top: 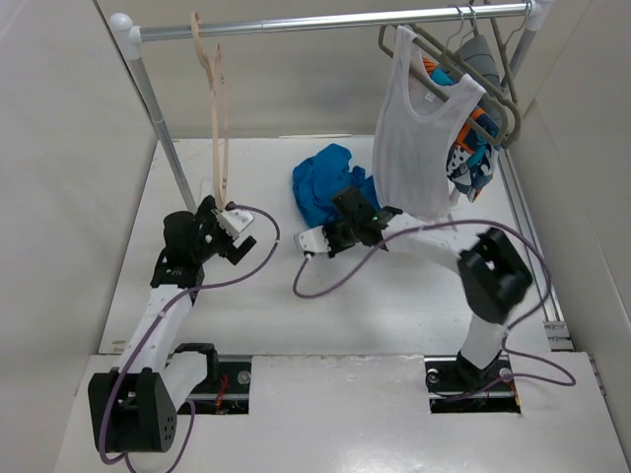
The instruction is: Place the t-shirt on the hanger
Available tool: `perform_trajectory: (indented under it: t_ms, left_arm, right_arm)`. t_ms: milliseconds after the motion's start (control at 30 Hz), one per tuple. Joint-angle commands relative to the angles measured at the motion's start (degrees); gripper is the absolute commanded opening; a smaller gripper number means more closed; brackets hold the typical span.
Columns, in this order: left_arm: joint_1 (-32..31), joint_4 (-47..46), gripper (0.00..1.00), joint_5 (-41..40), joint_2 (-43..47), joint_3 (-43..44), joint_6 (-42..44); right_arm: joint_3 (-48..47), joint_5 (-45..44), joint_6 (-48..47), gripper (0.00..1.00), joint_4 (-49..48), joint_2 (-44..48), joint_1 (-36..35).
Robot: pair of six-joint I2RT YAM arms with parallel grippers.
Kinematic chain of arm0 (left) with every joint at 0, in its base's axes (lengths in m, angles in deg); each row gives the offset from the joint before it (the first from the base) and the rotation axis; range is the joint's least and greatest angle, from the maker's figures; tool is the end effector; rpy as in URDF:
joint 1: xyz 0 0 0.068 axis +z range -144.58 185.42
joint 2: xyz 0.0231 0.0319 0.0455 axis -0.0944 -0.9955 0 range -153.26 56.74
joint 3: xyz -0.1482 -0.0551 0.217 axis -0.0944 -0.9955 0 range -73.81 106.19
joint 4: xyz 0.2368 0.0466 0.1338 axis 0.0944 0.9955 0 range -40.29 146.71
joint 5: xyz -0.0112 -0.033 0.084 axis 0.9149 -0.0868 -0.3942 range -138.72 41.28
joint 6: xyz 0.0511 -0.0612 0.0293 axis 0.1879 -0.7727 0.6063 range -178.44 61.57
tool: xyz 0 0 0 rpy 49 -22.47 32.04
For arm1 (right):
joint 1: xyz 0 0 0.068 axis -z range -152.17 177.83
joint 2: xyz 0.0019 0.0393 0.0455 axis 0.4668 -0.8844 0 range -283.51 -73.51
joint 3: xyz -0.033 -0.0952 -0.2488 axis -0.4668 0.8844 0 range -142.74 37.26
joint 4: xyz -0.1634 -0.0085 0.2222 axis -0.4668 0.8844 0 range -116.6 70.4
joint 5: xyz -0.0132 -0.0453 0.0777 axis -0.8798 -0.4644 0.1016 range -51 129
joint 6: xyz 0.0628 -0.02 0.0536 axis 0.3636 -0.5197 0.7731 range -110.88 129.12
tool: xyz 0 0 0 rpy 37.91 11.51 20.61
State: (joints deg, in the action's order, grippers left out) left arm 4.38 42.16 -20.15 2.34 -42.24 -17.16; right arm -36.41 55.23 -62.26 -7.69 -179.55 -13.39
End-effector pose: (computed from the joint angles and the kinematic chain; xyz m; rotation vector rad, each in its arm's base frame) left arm 0.2662 -0.0406 0.2420 0.9604 1.5275 0.0416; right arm 0.3135 0.3022 0.1605 -2.0784 1.2408 0.1118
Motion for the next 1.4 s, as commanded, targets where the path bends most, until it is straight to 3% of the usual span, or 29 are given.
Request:
perform_trajectory:
  t_ms: [0, 67, 167, 200, 233, 267, 367, 567, 700, 867, 900, 933, 1000, 1033, 1067, 1100, 1133, 1200, 1233, 1367]
  left_arm:
    - [-0.2, 8.7, 1.00, 12.9, -1.2, 1.7, 9.0]
    - [-0.2, 13.2, 1.00, 18.3, -2.4, 3.0, 18.6]
    - [-2.6, 17.4, 1.00, 18.2, -6.2, 5.5, 21.6]
    - [-3.3, 18.1, 1.00, 17.5, -9.0, 6.5, 20.5]
    - [-4.1, 18.1, 1.00, 16.9, -10.4, 7.4, 20.5]
    - [-5.8, 18.8, 1.00, 16.3, -12.2, 9.3, 19.9]
    - [-10.7, 18.8, 1.00, 13.2, -13.6, 10.7, 21.0]
    - [-16.5, 19.4, 1.00, 10.6, -19.9, 13.8, 19.9]
    - [-18.1, 18.5, 1.00, 10.9, -22.7, 14.6, 21.0]
    - [-23.5, 17.3, 0.99, 5.5, -26.0, 12.7, 25.8]
    - [-24.1, 17.3, 0.95, 5.5, -26.6, 12.7, 27.6]
    - [-24.1, 18.8, 0.80, 5.0, -26.6, 12.7, 28.2]
    - [-24.7, 20.1, 0.62, 6.0, -27.2, 12.7, 28.2]
    - [-24.7, 21.9, 0.50, 6.6, -27.2, 12.7, 28.9]
    - [-24.7, 22.5, 0.25, 6.6, -27.2, 12.7, 28.9]
    - [-24.7, 23.0, 0.12, 6.6, -27.2, 12.7, 28.2]
    - [-24.7, 23.0, 0.00, 6.6, -27.2, 12.7, 28.2]
    - [-24.7, 23.0, 0.00, 4.4, -25.7, 12.1, 25.5]
    - [-24.7, 23.9, 0.00, 3.8, -25.2, 12.1, 24.7]
    - [-21.2, 27.8, 0.00, 4.5, -22.0, 17.9, 15.9]
  right_arm:
    - [3.7, 4.5, -6.1, 0.00, 5.9, 16.6, -6.2]
    - [4.2, 3.0, -6.6, 0.00, 10.9, 21.7, -6.2]
    - [4.9, 1.9, -8.3, 0.00, 16.7, 27.9, -6.2]
    - [4.2, 1.3, -8.3, 0.39, 18.1, 28.5, -6.2]
    - [4.2, 0.7, -7.7, 0.65, 19.1, 28.5, -6.2]
    - [5.3, -0.9, -6.3, 0.99, 19.7, 28.5, -6.2]
    - [8.3, -0.3, -3.9, 1.00, 16.5, 29.1, -3.9]
    - [13.2, 2.7, 5.0, 1.00, 4.5, 31.3, 5.2]
    - [13.8, 3.5, 5.0, 1.00, 2.4, 26.3, 5.7]
    - [15.1, 9.2, 2.3, 0.97, 0.8, 17.0, 4.9]
    - [15.1, 10.0, 1.8, 0.97, 0.8, 14.0, 3.5]
    - [14.6, 10.7, 0.9, 0.95, 0.8, 12.7, 3.5]
    - [14.6, 12.2, 0.9, 0.91, 1.4, 10.6, 2.8]
    - [14.6, 12.9, 0.9, 0.83, 1.4, 9.1, 2.8]
    - [14.6, 13.4, 0.4, 0.74, 1.4, 8.5, 2.8]
    - [14.6, 14.1, 0.4, 0.55, 1.4, 7.7, 2.8]
    - [14.6, 14.1, 0.4, 0.45, 1.4, 7.7, 2.8]
    - [14.0, 13.5, 0.4, 0.20, 1.4, 7.7, 2.8]
    - [14.0, 12.8, 0.4, 0.01, 1.4, 7.7, 2.8]
    - [11.8, 9.9, 2.8, 0.00, 2.7, 10.6, 7.1]
